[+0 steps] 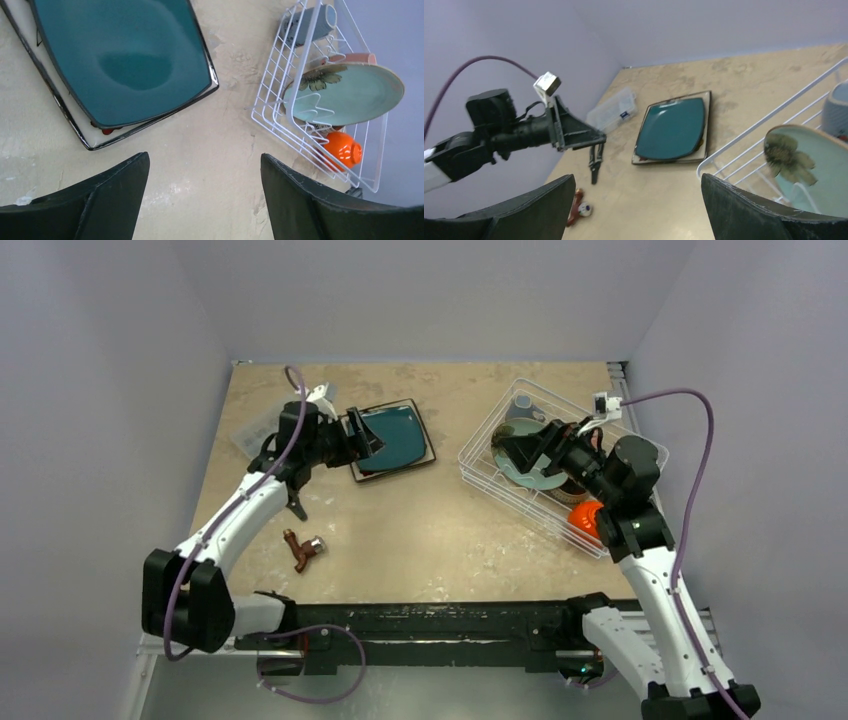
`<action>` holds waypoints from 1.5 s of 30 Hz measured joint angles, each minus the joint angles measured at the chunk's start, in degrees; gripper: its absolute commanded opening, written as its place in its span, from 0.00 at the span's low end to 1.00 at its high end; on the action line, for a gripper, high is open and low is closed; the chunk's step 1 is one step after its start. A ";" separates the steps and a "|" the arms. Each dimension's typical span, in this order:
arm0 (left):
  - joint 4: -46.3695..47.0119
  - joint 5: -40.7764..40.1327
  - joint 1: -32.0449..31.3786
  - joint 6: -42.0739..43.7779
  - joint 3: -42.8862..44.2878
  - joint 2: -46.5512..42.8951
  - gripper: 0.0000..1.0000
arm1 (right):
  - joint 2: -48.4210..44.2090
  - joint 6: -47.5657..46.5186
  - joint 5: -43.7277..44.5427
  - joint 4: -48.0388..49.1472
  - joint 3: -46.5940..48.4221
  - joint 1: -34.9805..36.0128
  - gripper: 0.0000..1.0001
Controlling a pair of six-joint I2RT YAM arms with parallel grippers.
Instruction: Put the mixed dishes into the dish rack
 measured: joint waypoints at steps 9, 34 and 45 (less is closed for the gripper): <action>8.76 7.80 7.85 -15.32 -5.01 9.64 0.83 | -2.14 8.74 -1.31 -0.33 -2.62 0.00 0.98; 14.51 -3.15 8.44 -33.24 -9.46 13.92 0.69 | -4.26 10.58 2.73 -7.48 -1.07 0.24 0.98; 19.50 -3.34 8.44 -33.40 -11.23 19.93 0.56 | -2.10 10.58 2.71 -7.69 -1.05 0.24 0.98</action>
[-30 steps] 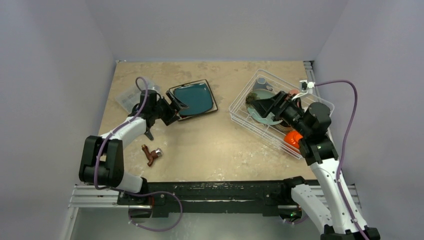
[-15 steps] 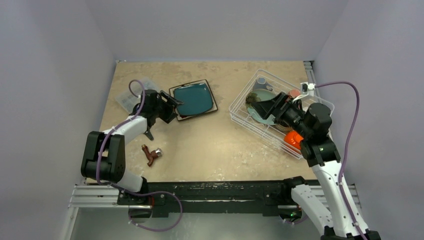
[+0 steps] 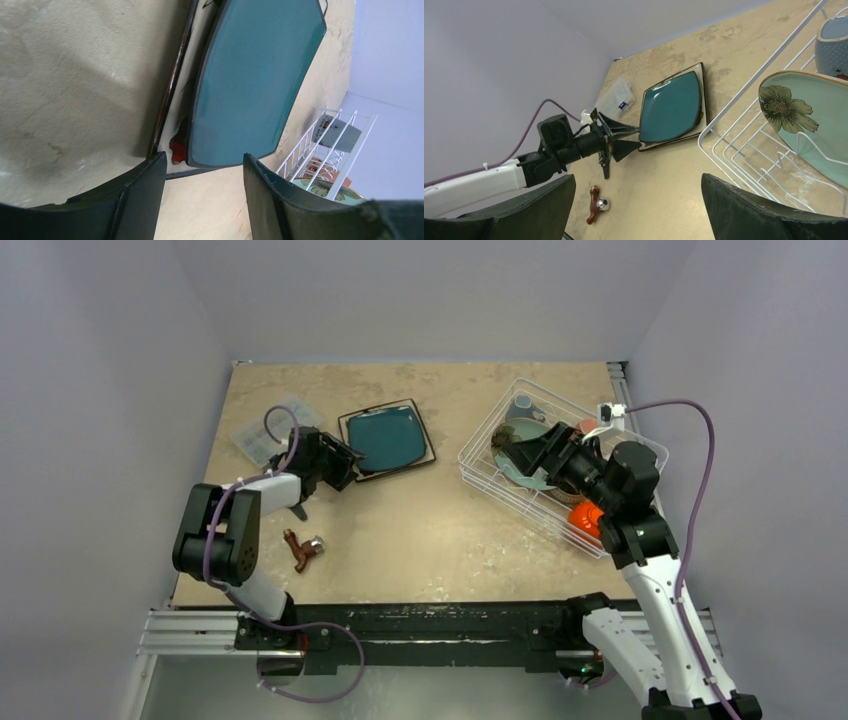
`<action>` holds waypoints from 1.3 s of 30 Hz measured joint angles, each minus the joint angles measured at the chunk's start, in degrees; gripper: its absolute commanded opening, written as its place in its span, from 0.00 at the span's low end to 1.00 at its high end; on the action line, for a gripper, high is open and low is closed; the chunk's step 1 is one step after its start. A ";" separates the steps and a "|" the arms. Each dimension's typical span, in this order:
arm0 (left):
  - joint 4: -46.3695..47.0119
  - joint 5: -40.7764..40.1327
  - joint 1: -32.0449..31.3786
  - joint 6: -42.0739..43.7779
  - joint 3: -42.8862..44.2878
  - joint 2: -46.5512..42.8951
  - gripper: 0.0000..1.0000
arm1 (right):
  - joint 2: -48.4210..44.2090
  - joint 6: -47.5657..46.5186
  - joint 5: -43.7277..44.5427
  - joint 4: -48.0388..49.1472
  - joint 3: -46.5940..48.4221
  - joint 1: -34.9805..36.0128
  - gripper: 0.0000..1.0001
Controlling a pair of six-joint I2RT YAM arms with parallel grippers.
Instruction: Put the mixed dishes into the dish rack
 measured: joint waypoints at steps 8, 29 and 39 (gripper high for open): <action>3.48 1.38 0.00 -0.11 0.37 3.02 0.47 | -0.04 0.35 -0.02 0.24 0.00 0.02 0.98; 16.65 1.49 0.02 -3.98 -1.66 8.44 0.42 | -0.90 1.33 0.00 0.94 -0.28 0.02 0.98; 29.75 3.78 0.02 -6.45 -3.67 14.10 0.08 | -0.90 1.95 0.11 1.49 -0.52 0.04 0.98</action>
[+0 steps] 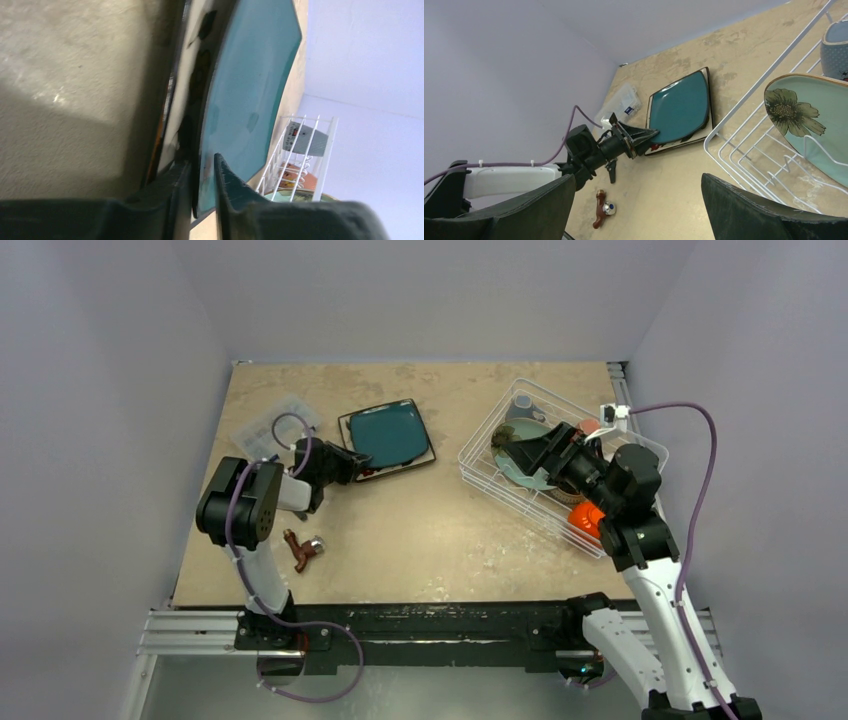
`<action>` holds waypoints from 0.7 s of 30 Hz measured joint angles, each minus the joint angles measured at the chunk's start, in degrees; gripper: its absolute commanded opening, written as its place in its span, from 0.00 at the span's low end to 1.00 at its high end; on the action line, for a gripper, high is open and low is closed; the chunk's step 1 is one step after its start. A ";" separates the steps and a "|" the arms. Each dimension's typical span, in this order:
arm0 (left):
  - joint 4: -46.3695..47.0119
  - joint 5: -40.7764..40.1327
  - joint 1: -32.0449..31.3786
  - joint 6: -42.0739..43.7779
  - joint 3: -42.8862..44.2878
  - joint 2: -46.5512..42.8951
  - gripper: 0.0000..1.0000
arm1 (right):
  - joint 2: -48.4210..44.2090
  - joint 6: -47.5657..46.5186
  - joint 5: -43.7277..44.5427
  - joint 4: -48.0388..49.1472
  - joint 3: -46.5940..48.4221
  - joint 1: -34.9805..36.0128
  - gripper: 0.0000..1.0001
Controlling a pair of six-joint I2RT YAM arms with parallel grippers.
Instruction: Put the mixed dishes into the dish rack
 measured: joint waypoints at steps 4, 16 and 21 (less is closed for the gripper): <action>3.80 0.44 0.07 -1.29 -1.70 0.85 0.00 | -0.09 -0.02 0.37 -0.07 0.00 0.00 0.98; 6.16 2.16 0.50 -6.80 -3.37 -0.90 0.00 | -0.74 -0.66 1.79 -0.52 0.00 0.09 0.98; 5.09 3.21 0.68 -7.78 -5.03 -4.31 0.00 | -0.26 -0.74 1.84 -0.52 -0.02 0.11 0.98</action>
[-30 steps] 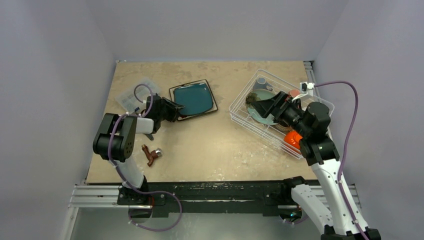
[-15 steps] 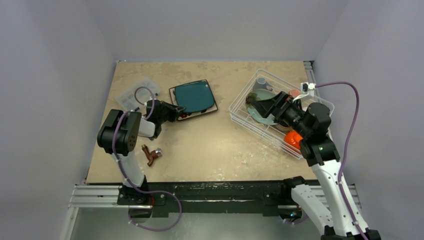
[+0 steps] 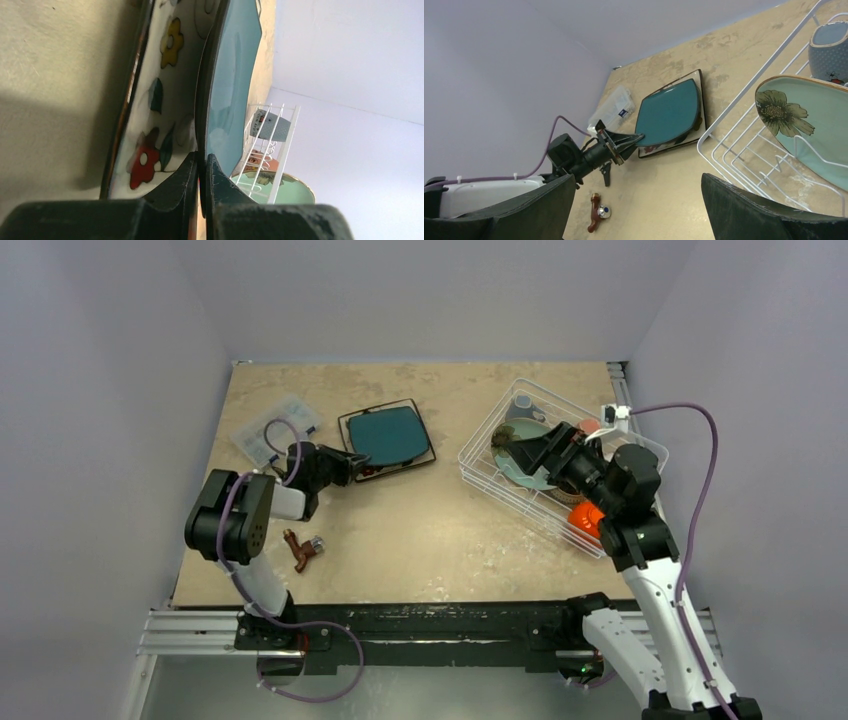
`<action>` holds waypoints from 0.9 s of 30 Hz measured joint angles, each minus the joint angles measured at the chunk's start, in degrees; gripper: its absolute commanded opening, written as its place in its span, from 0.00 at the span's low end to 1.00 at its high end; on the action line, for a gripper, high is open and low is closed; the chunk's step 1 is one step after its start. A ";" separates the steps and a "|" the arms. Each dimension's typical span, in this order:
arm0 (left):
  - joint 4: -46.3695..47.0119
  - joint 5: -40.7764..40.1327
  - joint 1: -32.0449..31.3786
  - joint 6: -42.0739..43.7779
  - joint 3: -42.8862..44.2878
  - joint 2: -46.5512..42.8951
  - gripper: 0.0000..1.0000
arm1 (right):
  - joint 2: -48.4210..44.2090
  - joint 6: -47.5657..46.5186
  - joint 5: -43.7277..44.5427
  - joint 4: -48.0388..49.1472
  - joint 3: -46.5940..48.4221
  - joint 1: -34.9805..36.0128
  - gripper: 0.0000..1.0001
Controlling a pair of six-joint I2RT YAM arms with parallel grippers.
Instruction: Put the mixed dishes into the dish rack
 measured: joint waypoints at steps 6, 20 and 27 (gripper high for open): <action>-1.29 0.79 0.37 -0.44 -0.83 -4.55 0.00 | 1.49 -0.15 0.07 0.07 -0.76 0.02 0.98; 7.78 4.44 0.59 -5.27 -1.90 -8.33 0.00 | 10.49 5.38 20.11 4.70 -0.90 23.74 0.98; 12.00 5.27 -2.10 -6.36 -1.90 -13.55 0.00 | 24.00 9.09 34.53 14.27 -0.24 36.74 0.98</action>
